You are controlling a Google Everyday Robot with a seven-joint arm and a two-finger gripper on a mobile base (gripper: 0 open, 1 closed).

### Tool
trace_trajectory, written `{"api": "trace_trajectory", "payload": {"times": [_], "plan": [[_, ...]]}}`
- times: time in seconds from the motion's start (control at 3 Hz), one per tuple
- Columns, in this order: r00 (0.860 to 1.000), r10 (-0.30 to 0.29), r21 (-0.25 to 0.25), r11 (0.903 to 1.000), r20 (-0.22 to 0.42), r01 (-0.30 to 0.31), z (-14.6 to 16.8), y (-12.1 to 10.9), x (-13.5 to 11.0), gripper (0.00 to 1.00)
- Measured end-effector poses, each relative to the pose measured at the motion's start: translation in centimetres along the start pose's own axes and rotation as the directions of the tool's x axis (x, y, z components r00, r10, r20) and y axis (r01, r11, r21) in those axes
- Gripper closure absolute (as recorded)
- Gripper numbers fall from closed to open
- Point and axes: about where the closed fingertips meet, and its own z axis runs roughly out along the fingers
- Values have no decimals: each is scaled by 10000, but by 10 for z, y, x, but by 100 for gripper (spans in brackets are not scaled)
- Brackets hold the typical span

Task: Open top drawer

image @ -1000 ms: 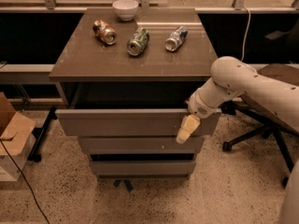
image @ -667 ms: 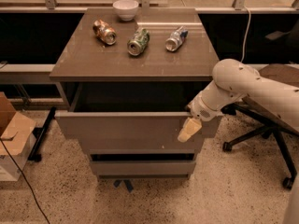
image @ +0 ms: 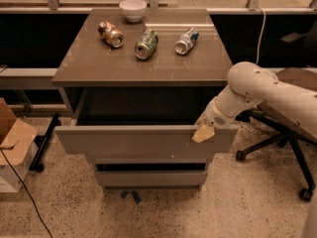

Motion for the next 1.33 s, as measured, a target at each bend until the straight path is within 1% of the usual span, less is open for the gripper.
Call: {"api": "trace_trajectory", "payload": {"times": [0.33,0.67,1.0,1.33], "plan": [[9985,536,-82,9985,-128,-537,-3,21,17,62],[9985,539,-82,9985,-128,-540,-3,22,18,39],[9951,981,-127,9951,-150,-983,-3,37,27,16],[9951,981,-128,9951,-151,-983,-3,37,27,0]]}}
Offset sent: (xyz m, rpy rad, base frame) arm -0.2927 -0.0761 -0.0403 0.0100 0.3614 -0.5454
